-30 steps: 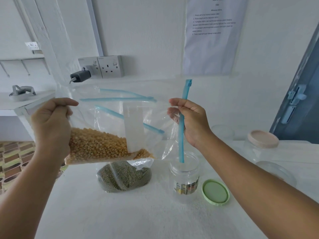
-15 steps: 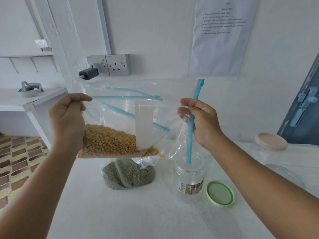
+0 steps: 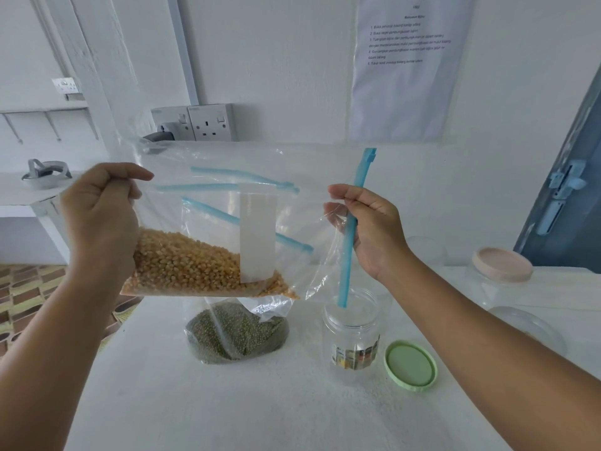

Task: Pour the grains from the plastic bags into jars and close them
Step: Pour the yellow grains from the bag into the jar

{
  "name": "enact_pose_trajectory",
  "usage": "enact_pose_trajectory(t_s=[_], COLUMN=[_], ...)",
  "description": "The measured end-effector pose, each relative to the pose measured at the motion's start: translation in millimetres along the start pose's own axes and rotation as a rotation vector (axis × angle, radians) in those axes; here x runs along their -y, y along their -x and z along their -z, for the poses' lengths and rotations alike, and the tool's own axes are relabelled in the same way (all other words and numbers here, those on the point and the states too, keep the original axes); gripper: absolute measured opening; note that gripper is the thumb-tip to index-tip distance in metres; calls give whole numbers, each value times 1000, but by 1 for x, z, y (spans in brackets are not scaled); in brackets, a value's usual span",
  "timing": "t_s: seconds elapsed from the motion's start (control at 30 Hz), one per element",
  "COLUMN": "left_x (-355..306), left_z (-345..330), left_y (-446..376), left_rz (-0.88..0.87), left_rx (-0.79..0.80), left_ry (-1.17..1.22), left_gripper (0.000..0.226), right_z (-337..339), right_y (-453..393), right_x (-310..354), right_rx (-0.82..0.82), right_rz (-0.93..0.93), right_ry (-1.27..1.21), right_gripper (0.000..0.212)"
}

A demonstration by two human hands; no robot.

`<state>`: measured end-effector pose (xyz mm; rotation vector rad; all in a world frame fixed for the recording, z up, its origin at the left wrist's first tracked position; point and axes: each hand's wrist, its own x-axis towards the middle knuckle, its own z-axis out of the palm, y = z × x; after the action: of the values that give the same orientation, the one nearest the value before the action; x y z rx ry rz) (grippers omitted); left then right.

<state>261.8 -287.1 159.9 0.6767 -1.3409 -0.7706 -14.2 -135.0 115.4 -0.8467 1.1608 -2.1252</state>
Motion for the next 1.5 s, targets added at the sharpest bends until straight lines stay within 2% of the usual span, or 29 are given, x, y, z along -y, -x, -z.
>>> enact_pose_trajectory(t_s=[0.37, 0.93, 1.2, 1.33, 1.5], left_x=[-15, -7, -12, -18, -28], left_z=[-11, -5, -11, -12, -19], left_y=[1, -13, -8, -14, -15], left_rz=[-89, -19, -102, -95, -116], left_rx=[36, 0, 45, 60, 61], left_ry=[-29, -2, -5, 3, 2], left_gripper=[35, 38, 35, 40, 35], right_z=[9, -1, 8, 10, 11], right_y=[-3, -3, 4, 2, 2], right_x=[0, 12, 1, 6, 11], right_rx=[-19, 13, -10, -8, -19], right_rz=[-5, 7, -20, -6, -3], right_ry=[-46, -74, -75, -107, -129], right_gripper=[38, 42, 38, 38, 37])
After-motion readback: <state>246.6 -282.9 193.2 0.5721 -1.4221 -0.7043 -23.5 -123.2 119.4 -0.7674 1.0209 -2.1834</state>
